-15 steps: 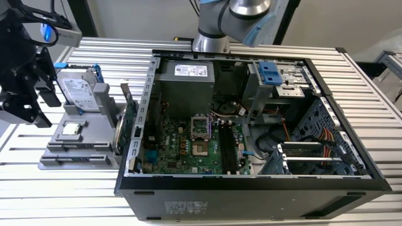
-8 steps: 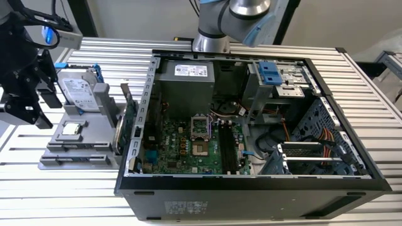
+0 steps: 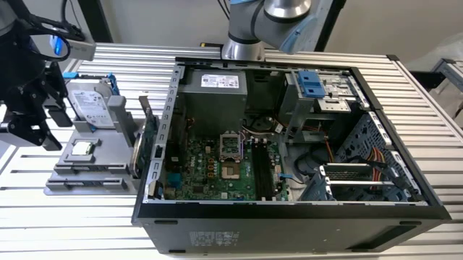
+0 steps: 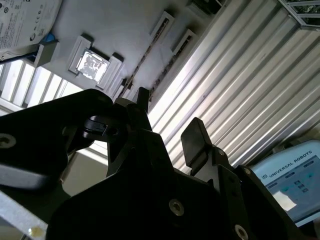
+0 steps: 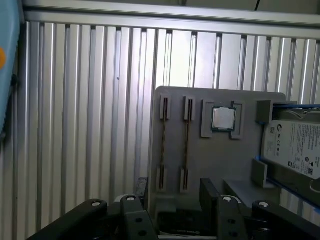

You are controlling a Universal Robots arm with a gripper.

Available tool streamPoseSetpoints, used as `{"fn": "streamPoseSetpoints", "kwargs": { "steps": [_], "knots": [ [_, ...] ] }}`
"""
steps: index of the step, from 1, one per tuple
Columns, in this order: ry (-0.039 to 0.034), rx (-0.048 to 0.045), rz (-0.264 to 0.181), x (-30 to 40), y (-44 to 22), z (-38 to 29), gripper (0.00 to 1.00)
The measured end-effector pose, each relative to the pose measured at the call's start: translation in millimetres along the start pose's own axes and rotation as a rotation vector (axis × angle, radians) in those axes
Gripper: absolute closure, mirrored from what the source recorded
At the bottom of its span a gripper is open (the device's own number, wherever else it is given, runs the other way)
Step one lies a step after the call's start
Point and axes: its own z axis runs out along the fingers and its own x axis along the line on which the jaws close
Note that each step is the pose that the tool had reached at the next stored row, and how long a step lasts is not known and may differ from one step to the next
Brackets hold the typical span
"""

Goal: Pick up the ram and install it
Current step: 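Pick up the ram and move it above insertion slot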

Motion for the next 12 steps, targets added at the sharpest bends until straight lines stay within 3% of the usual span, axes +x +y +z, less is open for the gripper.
{"fn": "streamPoseSetpoints", "kwargs": {
  "steps": [12],
  "knots": [
    [0.0036,-0.0001,0.004,0.0,1.9,9.1,0.0]
  ]
}}
